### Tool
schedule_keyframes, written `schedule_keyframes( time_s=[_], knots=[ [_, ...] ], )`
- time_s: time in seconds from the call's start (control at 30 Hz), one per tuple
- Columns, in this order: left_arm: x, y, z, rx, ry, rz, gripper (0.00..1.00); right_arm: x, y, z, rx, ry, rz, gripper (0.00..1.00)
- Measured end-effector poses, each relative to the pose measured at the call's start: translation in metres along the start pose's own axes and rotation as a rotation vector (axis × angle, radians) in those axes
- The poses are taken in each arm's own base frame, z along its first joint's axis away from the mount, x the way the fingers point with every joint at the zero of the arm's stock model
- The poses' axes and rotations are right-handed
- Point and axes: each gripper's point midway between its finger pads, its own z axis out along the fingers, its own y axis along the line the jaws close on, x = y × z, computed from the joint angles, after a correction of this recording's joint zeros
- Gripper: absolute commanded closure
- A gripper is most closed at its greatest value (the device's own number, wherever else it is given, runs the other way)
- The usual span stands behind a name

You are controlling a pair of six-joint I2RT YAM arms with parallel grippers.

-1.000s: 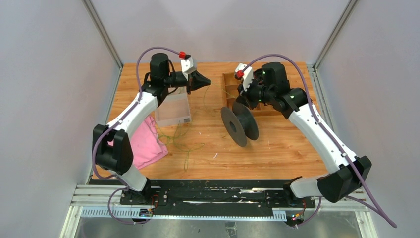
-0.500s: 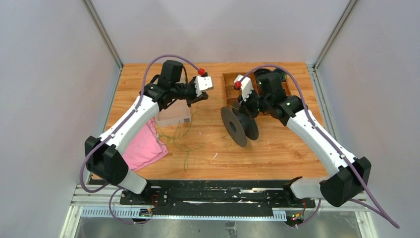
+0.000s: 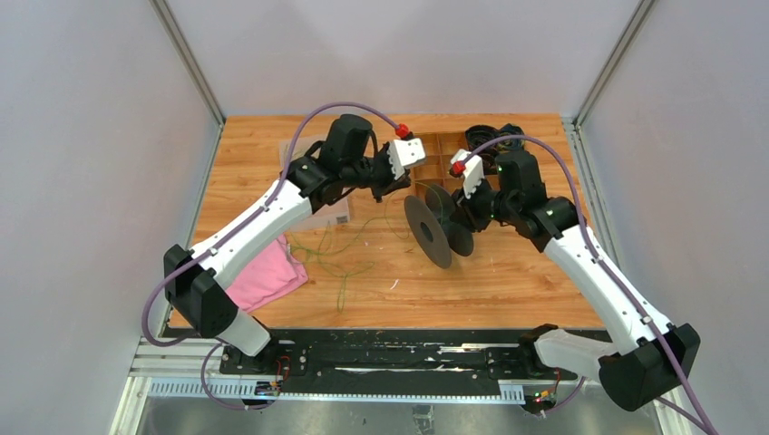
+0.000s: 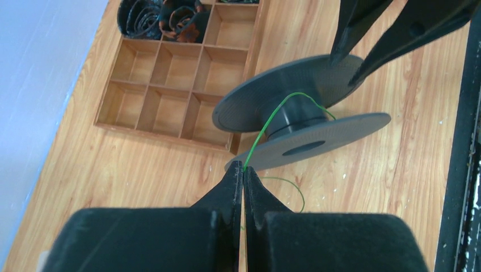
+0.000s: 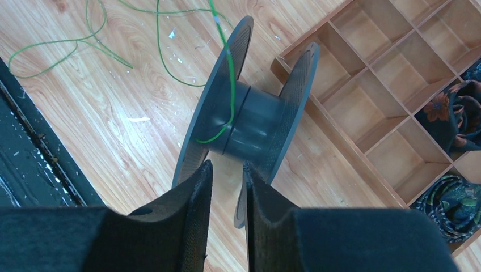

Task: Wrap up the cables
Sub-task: Wrap the cable around the cable reel.

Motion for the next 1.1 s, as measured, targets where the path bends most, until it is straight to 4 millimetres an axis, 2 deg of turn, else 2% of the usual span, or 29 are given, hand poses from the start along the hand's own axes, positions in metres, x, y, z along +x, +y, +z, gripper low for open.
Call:
schedule_keyframes(
  time_s=[0.13,0.23,0.47,0.6,0.73,0.97,1.1],
  knots=[
    [-0.006,-0.003,0.013,0.008,0.002,-0.004,1.00,0.006,0.001,-0.004,-0.002,-0.009,0.012,0.63],
    [-0.001,-0.006,0.024,0.018,0.019,-0.027,1.00,0.013,-0.001,-0.009,0.010,-0.013,0.024,0.56],
    [-0.004,-0.018,0.039,0.039,0.011,-0.094,1.00,0.025,-0.021,-0.023,0.088,-0.044,0.093,0.47],
    [-0.013,-0.015,0.050,0.034,-0.015,-0.188,1.00,0.037,-0.027,-0.018,0.101,-0.059,0.159,0.43],
    [-0.015,-0.015,0.056,0.029,-0.027,-0.266,1.00,0.041,-0.029,-0.011,0.096,-0.076,0.215,0.42],
    [-0.024,-0.016,0.057,0.022,-0.055,-0.381,1.00,0.027,-0.031,-0.006,0.080,-0.140,0.240,0.44],
    [-0.023,-0.013,0.057,0.002,-0.052,-0.406,1.00,0.031,-0.029,-0.002,0.067,-0.140,0.246,0.43]
  ],
)
